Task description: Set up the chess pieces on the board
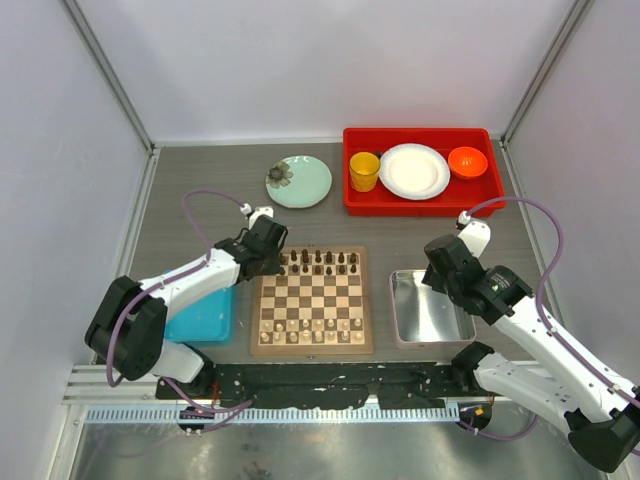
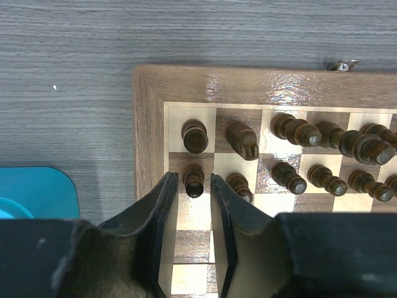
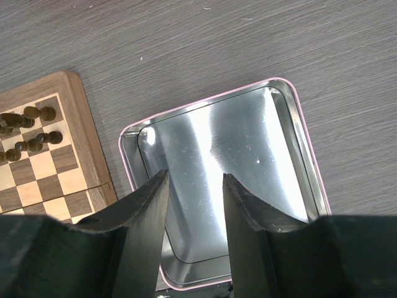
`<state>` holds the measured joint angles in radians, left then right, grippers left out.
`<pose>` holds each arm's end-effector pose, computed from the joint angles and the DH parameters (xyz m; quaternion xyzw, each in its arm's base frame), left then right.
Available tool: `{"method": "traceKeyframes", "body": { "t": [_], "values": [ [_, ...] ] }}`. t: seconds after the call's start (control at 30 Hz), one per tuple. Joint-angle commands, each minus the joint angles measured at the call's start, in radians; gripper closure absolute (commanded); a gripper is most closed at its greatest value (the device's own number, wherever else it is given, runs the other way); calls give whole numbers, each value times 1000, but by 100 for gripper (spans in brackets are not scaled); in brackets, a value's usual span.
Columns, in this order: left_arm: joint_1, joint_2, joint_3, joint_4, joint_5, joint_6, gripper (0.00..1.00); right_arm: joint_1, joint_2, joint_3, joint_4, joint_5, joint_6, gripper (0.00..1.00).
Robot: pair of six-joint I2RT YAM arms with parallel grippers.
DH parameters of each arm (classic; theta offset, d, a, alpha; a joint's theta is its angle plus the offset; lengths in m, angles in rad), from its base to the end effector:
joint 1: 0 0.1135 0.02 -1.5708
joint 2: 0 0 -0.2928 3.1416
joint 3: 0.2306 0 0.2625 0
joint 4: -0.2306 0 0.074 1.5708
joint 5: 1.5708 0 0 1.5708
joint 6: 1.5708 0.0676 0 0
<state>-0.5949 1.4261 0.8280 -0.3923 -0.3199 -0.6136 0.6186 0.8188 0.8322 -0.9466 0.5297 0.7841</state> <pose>0.2591 -0.1497 0.1934 -0.0544 0.9455 -0.0349 0.3192 0.1449 0.0612 0.2844 0.1575 0.9066 0.0053 0.3915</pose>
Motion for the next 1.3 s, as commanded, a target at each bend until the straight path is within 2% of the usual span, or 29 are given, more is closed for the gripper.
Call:
{"method": "traceKeyframes", "body": {
  "t": [0.0, 0.17, 0.3, 0.37, 0.43, 0.5, 0.6, 0.63, 0.67, 0.8, 0.9, 1.27],
  "values": [
    [6, -38, 3, 38, -24, 11, 68, -3, 5, 19, 28, 16, -6, 55],
    [6, -75, 23, 3, -39, 6, 62, -3, 5, 21, 26, 19, -8, 55],
    [4, -171, 36, -10, -53, -11, 59, -3, 3, 25, 23, 16, -3, 55],
    [4, -205, 34, -7, -85, -31, 53, -3, 0, 36, 23, 7, -3, 54],
    [4, -248, 42, -10, -102, -35, 52, -3, -3, 53, 23, 3, -8, 52],
    [4, -272, 68, -34, -107, -32, 51, -3, -3, 71, 22, 6, -14, 45],
    [4, -296, 133, -106, -116, -9, 38, -3, -4, 90, 28, -6, -35, 34],
    [3, -291, 154, -159, -126, -6, 27, -3, -9, 93, 32, -11, -39, 27],
    [4, -288, 177, -192, -139, -3, 24, -3, -12, 96, 41, -16, -43, 15],
    [4, -292, 250, -295, -194, 5, 15, -3, -12, 134, 51, -22, -52, 12],
    [4, -325, 266, -339, -209, -2, 2, -3, 3, 154, 32, 7, -49, 11],
    [3, -443, 300, -482, -300, 69, 0, -3, 0, 140, 23, 110, 27, 10]
  ]
}}
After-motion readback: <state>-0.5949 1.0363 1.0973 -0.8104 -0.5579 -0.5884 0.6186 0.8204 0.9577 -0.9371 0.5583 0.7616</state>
